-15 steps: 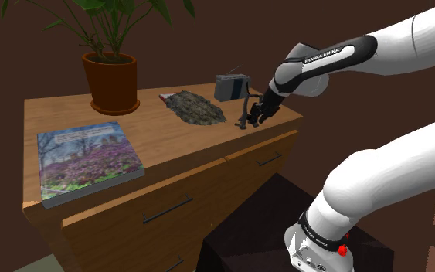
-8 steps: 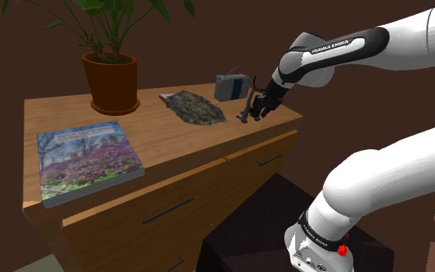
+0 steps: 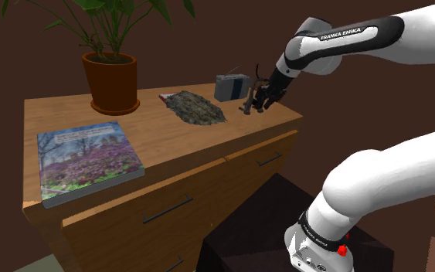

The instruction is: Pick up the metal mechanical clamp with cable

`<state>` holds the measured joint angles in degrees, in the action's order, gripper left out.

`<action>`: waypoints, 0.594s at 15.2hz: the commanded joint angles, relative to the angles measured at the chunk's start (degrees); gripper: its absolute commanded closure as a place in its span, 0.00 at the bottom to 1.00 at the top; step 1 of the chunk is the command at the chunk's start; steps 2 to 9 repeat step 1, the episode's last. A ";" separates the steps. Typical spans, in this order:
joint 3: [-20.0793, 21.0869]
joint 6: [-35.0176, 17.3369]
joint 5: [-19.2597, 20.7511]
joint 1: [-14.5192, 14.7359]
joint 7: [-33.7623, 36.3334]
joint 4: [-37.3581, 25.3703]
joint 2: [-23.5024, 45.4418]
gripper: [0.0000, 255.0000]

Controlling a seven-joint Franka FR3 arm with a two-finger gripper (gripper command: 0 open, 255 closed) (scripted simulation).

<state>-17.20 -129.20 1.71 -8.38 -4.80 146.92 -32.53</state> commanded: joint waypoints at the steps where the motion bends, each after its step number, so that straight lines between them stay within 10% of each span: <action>1: 0.04 0.46 -0.03 0.04 0.03 -0.50 0.06 1.00; 9: 0.04 0.46 -0.03 0.04 0.03 -0.50 0.06 1.00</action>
